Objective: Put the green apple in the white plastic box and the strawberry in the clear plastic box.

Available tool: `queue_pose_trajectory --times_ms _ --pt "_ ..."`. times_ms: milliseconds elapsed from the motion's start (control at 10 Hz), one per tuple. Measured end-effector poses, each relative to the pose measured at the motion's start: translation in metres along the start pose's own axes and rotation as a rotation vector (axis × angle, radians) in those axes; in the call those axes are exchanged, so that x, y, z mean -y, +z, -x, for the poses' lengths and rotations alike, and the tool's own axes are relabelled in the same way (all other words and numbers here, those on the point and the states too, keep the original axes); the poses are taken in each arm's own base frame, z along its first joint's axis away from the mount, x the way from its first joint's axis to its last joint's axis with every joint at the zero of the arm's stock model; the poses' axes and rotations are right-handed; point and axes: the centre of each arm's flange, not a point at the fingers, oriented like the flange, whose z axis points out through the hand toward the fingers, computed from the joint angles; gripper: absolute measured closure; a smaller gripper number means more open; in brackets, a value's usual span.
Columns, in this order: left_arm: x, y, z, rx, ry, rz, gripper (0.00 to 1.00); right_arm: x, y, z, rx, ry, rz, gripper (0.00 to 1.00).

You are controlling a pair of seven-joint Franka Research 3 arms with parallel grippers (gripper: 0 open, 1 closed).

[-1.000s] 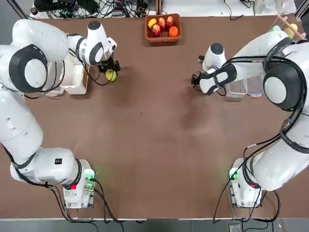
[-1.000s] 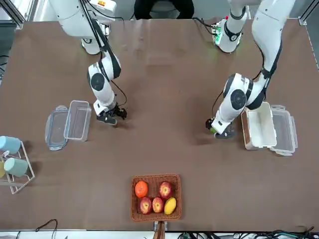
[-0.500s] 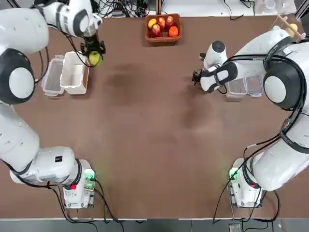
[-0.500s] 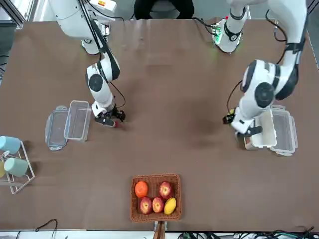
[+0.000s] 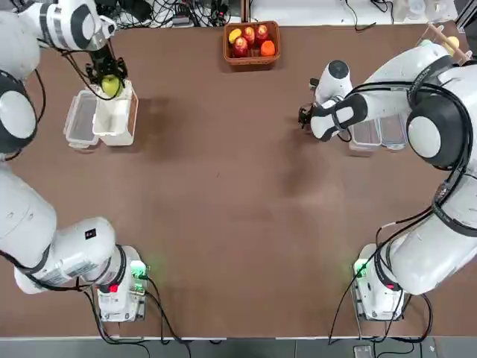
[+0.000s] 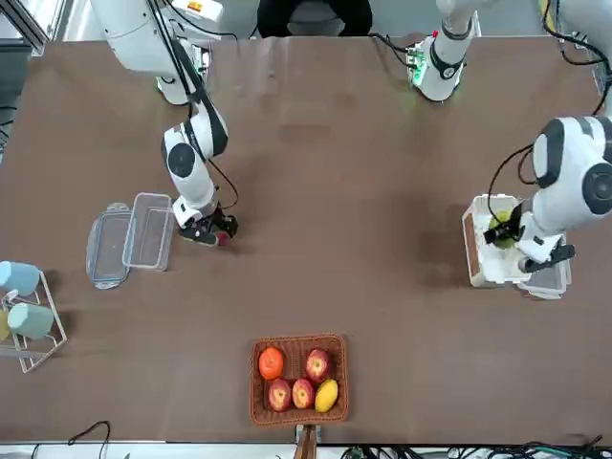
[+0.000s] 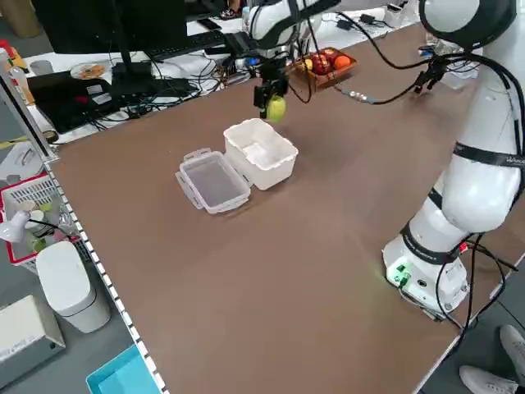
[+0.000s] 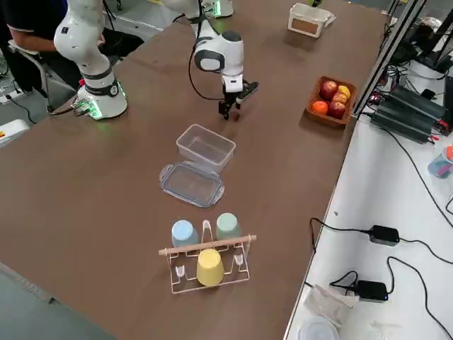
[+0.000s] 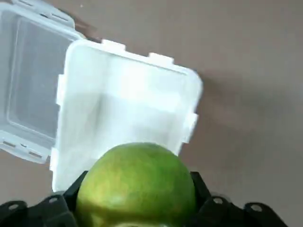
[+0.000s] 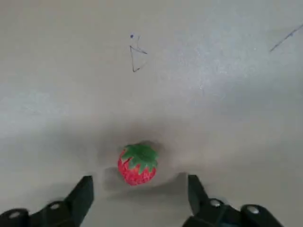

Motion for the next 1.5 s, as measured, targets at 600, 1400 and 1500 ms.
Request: queue_pose_trajectory --times_ms 600,1400,1500 --pt "0.005 0.05 -0.014 0.042 0.021 -0.031 0.12 -0.006 0.009 -0.008 0.0 0.005 0.017 0.3" --pt "-0.009 -0.073 0.001 -0.084 0.069 0.0 0.0 -0.009 0.002 -0.022 -0.008 0.033 0.026 0.67" --pt "-0.016 -0.113 0.015 -0.097 0.13 0.021 0.0 -0.019 -0.01 -0.035 0.008 0.041 0.045 0.67"
